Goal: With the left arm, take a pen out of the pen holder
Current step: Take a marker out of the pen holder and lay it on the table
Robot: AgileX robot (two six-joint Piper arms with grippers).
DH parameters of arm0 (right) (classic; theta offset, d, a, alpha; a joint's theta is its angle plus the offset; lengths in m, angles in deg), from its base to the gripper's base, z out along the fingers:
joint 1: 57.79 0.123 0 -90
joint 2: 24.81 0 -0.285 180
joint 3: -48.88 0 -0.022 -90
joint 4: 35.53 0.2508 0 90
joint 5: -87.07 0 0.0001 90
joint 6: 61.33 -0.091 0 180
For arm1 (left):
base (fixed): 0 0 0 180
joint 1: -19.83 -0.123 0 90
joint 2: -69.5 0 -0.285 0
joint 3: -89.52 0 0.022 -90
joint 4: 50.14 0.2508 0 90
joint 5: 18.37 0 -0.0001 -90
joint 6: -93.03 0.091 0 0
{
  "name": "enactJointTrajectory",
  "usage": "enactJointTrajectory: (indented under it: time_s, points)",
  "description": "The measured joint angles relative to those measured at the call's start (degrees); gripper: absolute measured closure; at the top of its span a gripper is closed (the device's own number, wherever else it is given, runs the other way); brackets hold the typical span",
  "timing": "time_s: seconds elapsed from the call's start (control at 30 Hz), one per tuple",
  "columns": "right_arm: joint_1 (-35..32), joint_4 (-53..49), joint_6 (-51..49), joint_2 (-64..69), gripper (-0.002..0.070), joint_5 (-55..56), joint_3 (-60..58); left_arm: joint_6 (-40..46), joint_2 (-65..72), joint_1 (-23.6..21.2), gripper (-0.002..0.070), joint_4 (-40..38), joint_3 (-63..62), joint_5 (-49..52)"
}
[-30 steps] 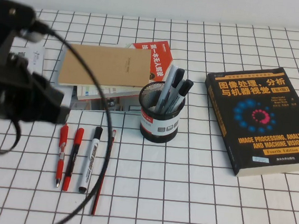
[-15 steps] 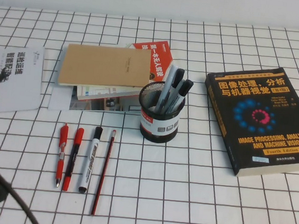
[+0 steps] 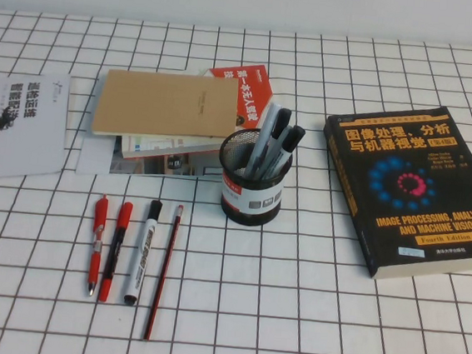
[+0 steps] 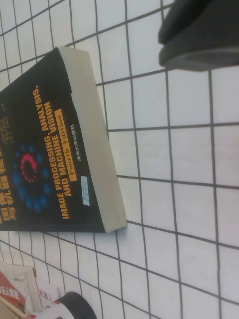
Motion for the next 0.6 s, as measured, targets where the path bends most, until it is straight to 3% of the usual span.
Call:
enactJointTrajectory:
  time_s: [0.3, 0.6]
  points:
    - [0.0, 0.0, 0.0, 0.0, 0.0692, 0.0, 0.0, 0.1, -16.5, -0.7, 0.0676, 7.3, 12.0, -15.4]
    - [0.0, 0.0, 0.0, 0.0, 0.0692, 0.0, 0.0, 2.0, -27.0, -10.3, 0.0676, 6.3, 28.8, -43.8]
